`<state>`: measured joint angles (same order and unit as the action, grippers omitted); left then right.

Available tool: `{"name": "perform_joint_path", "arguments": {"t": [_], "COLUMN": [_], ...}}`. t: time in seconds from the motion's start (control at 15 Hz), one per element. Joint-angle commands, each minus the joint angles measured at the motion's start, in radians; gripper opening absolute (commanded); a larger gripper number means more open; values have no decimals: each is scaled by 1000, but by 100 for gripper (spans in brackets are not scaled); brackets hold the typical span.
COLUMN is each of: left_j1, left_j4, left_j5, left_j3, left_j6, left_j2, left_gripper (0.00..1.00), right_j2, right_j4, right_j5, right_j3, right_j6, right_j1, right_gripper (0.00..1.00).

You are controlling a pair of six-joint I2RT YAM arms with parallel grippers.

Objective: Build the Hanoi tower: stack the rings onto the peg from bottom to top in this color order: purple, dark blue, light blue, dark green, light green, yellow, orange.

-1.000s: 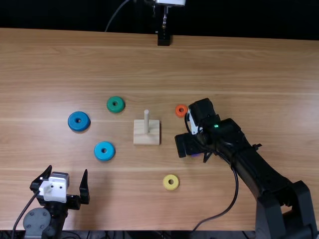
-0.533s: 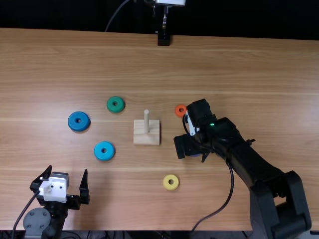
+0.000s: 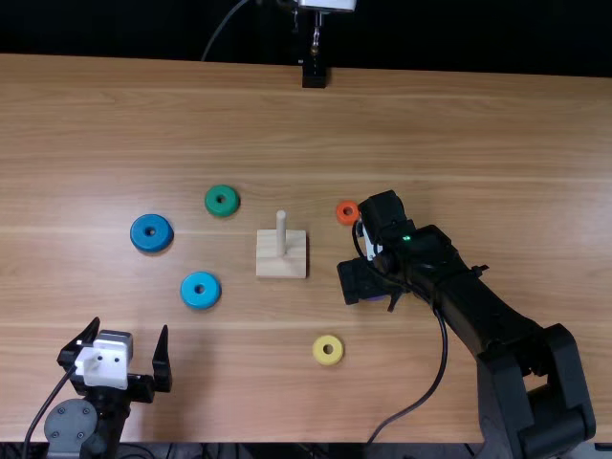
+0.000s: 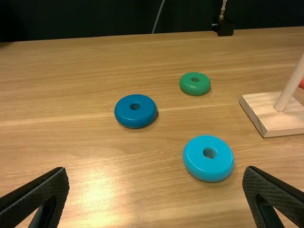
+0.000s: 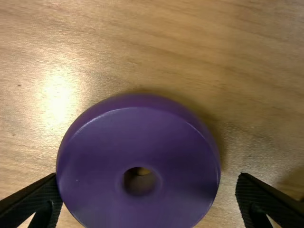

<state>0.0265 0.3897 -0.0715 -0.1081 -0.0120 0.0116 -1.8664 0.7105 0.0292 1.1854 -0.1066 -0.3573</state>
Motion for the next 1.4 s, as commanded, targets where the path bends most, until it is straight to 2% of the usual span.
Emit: {"name": "perform_joint_path", "arguments": {"t": [0.0,0.13,0.27,0.47,0.6,0.67,0.73,0.8,1.0,1.13,1.33], "left_j1": [9,9,9,9,9,9,9,9,9,9,9], "left_j4": [76,76,76,76,76,76,76,76,76,76,76], "left_j5": [-9,-9,-11,-9,-11,-11,-11,-11,-11,-11,-11], "left_j3": [108,108,108,108,108,108,108,108,108,108,108], "left_j6": [-12,-12,-12,-12,-12,-12,-12,-12,-12,-12,-12], "left_j2": [-12,-12,-12,-12,-12,-12,-12,-12,-12,-12,-12], "left_gripper": [100,100,100,100,100,100,100,100,100,100,100], "right_j2": [-17,-16,-13,1,55,79,95,96,96,95,75], "right_j4": [-1,-1,-1,3,21,45,104,176,344,378,421], "right_j5": [50,46,46,44,43,43,44,41,37,37,39], "right_j3": [14,13,11,20,95,138,186,244,430,534,711], "right_j6": [-6,-6,-6,-8,-15,-24,-54,-68,-61,-61,-57], "right_j1": [11,12,14,6,3,1,0,-6,-57,-112,-149], "right_gripper": [68,28,1,0,0,0,0,0,0,0,0]}}
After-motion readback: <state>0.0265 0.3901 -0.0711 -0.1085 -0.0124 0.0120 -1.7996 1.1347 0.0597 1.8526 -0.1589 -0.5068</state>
